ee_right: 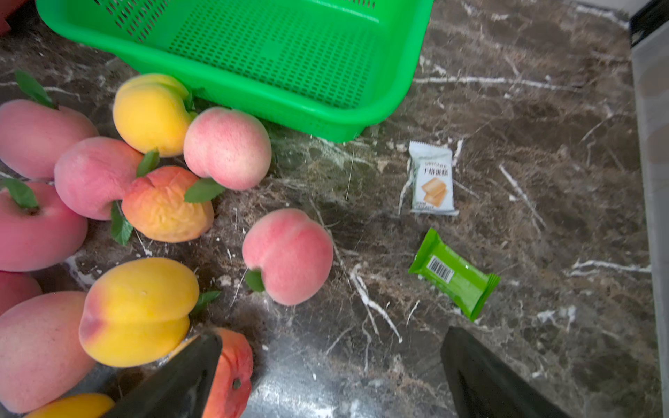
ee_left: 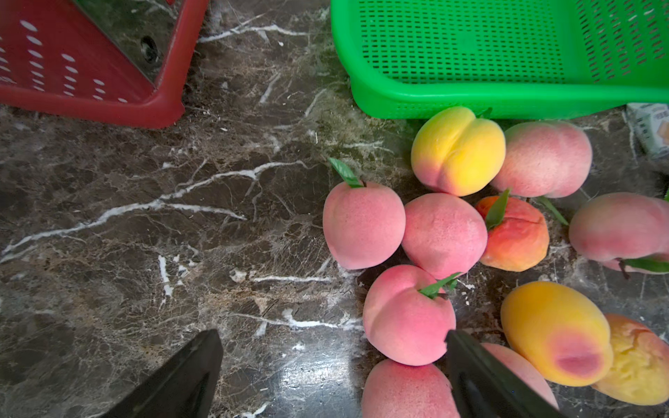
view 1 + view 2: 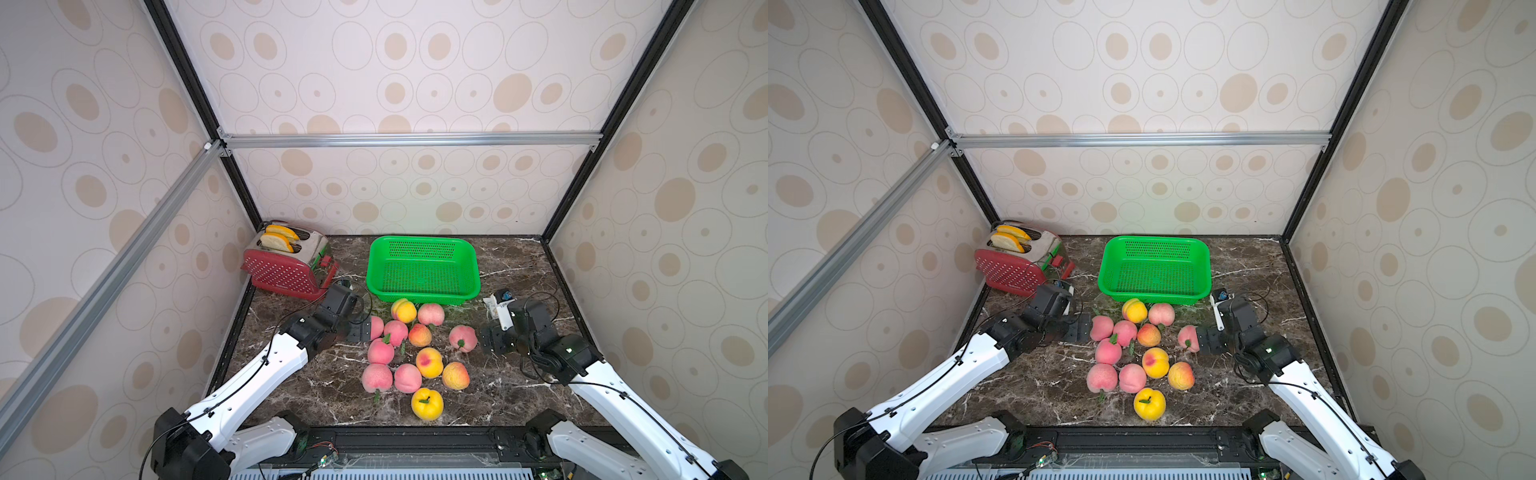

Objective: Put the peaches into the basket
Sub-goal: Pick up the peach from the center of the board.

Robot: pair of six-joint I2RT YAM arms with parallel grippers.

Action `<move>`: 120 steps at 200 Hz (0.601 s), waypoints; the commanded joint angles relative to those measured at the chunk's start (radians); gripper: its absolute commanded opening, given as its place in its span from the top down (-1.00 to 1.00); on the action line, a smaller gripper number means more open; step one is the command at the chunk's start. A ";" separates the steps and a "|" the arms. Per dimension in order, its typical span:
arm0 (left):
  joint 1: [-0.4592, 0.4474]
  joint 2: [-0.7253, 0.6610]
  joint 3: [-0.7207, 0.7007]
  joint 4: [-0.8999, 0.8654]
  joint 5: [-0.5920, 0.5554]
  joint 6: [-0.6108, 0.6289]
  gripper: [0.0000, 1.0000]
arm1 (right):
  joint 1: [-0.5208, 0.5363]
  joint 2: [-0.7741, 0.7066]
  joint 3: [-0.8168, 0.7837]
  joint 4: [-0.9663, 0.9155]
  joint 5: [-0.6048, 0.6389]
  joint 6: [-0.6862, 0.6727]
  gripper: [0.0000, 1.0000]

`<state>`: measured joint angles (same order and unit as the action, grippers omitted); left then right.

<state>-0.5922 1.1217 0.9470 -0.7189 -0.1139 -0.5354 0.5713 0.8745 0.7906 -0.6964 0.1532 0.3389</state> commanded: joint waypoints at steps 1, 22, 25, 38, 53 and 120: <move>-0.042 -0.007 0.008 0.002 0.016 -0.003 -0.98 | 0.006 0.035 -0.009 -0.078 -0.030 0.061 -1.00; -0.075 -0.010 0.029 0.002 0.032 0.026 -0.98 | 0.012 0.073 -0.023 -0.050 -0.094 0.069 -0.99; -0.081 -0.011 0.031 0.002 0.038 0.030 -0.98 | 0.012 0.078 -0.026 -0.043 -0.107 0.069 -0.98; -0.094 -0.011 0.036 0.008 0.063 0.042 -0.98 | 0.012 0.099 -0.030 -0.023 -0.167 0.054 -0.98; -0.119 -0.011 0.030 0.021 0.068 0.055 -0.98 | 0.012 0.136 -0.012 -0.039 -0.198 0.038 -0.98; -0.163 -0.058 -0.011 0.114 0.110 0.015 -0.98 | 0.011 0.280 0.002 0.082 -0.135 0.023 -1.00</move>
<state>-0.7380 1.0988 0.9344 -0.6491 -0.0227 -0.5087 0.5743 1.1042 0.7738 -0.6735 -0.0021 0.3779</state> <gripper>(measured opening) 0.992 0.999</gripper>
